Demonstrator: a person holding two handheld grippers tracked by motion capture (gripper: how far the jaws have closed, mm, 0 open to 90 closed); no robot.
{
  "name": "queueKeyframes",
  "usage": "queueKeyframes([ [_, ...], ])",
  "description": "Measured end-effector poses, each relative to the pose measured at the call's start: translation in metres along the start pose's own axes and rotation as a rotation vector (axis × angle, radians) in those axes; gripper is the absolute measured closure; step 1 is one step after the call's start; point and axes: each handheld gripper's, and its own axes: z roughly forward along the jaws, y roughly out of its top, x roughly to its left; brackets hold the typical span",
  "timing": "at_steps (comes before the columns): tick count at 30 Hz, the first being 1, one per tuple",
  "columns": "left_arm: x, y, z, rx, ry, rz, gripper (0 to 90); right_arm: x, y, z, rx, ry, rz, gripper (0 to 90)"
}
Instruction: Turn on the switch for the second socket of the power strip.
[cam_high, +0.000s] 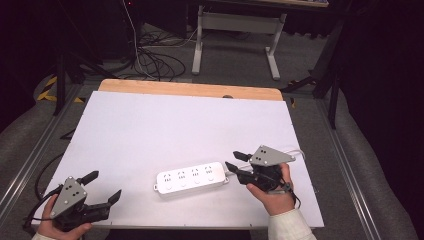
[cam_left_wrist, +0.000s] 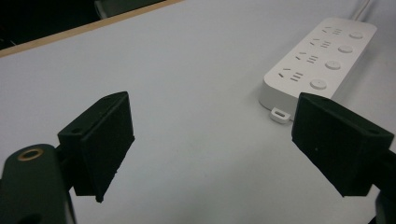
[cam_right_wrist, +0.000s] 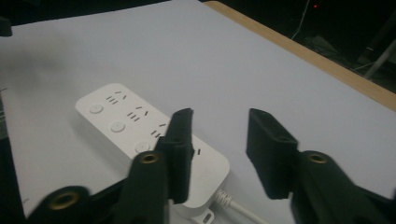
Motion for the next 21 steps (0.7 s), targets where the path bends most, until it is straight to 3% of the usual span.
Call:
queueKeyframes([
  [2,0.0,0.0,0.0,0.0,0.0,0.0,13.5,0.001,0.002,0.002,0.003,0.008,-0.003,66.5],
  [3,0.0,0.0,0.0,0.001,0.001,0.001,13.5,0.003,0.005,0.004,0.009,0.03,0.003,78.3],
  [4,0.0,0.0,0.0,0.001,0.0,-0.004,13.5,0.003,0.005,0.004,0.009,0.03,0.003,78.3],
  [5,0.0,0.0,0.0,0.001,0.003,0.0,13.5,0.003,0.009,0.007,0.01,0.06,0.003,86.8],
  [7,0.001,0.0,0.0,0.0,0.003,-0.003,13.5,0.004,0.013,0.01,0.013,0.084,-0.002,90.0],
  [14,0.001,-0.001,0.0,-0.003,0.002,-0.012,13.7,0.008,0.02,0.026,0.041,0.119,0.003,90.0],
  [21,0.002,-0.001,0.0,-0.003,0.004,-0.008,13.8,0.011,0.019,0.046,0.067,0.144,0.06,90.0],
])
